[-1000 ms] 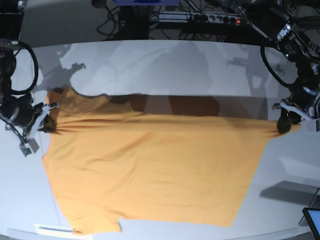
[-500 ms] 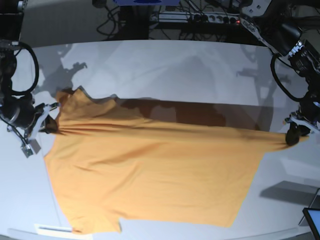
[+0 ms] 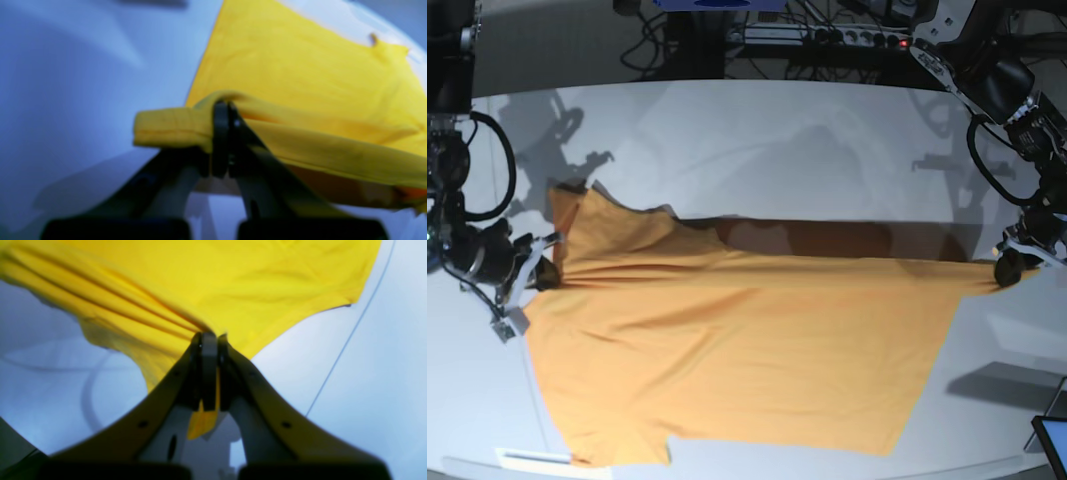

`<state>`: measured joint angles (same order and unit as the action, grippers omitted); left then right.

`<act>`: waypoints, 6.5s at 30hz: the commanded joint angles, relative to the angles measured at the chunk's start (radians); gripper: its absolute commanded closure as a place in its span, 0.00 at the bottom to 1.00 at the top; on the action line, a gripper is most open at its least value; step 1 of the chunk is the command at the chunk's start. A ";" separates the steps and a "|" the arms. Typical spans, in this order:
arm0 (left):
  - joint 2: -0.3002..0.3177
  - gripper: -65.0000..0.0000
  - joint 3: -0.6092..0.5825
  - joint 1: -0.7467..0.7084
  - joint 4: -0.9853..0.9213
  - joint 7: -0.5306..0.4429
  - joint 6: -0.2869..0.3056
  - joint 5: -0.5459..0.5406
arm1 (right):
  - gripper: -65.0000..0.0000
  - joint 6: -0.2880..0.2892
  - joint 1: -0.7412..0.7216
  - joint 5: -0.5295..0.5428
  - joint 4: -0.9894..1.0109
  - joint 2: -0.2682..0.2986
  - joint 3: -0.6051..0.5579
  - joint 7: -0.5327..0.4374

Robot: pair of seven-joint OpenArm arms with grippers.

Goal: Fold the T-shirt properly
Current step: 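Fold the lifted edge over the shirt body toward the hem with both grippers, then open both grippers, release the folded edge, and raise them away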

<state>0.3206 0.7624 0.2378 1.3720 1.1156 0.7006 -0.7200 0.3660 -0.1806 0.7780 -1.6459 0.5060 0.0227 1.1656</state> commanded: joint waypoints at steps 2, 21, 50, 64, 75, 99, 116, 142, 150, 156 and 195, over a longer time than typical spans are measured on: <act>0.028 1.00 -0.044 0.022 0.040 -0.036 -0.002 0.017 | 1.00 -0.006 -0.041 -0.016 0.009 0.026 0.010 -0.023; 0.036 1.00 -0.189 0.191 -0.181 -0.170 -0.002 0.225 | 1.00 0.000 -0.113 -0.234 0.157 -0.040 -0.183 -0.120; 0.085 1.00 -0.277 0.277 -0.483 -0.383 -0.002 0.262 | 1.00 0.003 -0.241 -0.285 0.333 -0.056 -0.258 -0.214; 0.081 1.00 -0.433 0.446 -0.652 -0.467 -0.002 0.423 | 1.00 -0.003 -0.257 -0.337 0.361 -0.060 -0.277 -0.244; 0.079 1.00 -0.544 0.478 -0.791 -0.596 -0.002 0.419 | 1.00 0.001 -0.257 -0.449 0.361 -0.096 -0.275 -0.246; 0.055 0.36 -0.423 0.269 -0.483 -0.592 -0.002 0.415 | 0.68 -0.006 -0.247 -0.449 0.361 -0.117 -0.272 -0.292; 0.039 0.00 -0.590 0.280 -0.480 -0.645 -0.002 0.419 | 0.68 -0.006 -0.251 -0.452 0.361 -0.116 -0.274 -0.352; 0.042 0.00 -0.634 0.357 -0.471 -0.780 -0.037 0.420 | 0.69 -0.072 -0.254 -0.454 0.333 -0.059 -0.274 -0.428; 0.042 0.00 -0.636 0.168 -0.042 -0.573 -0.035 0.423 | 0.69 -0.074 -0.195 -0.454 0.210 -0.020 -0.114 -0.319; 0.058 0.51 -0.634 0.004 0.194 -0.463 -0.039 0.425 | 0.87 -0.074 -0.086 -0.454 0.106 -0.007 -0.111 -0.263; -0.054 1.00 -0.622 -0.167 0.611 -0.032 -0.203 0.836 | 1.00 -0.074 0.016 -0.450 0.077 -0.076 0.090 -0.072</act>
<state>0.2554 0.1352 0.0673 1.9667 1.0779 0.5041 0.1013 0.2939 -0.1474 0.3264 -1.5501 0.4149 0.1047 1.1057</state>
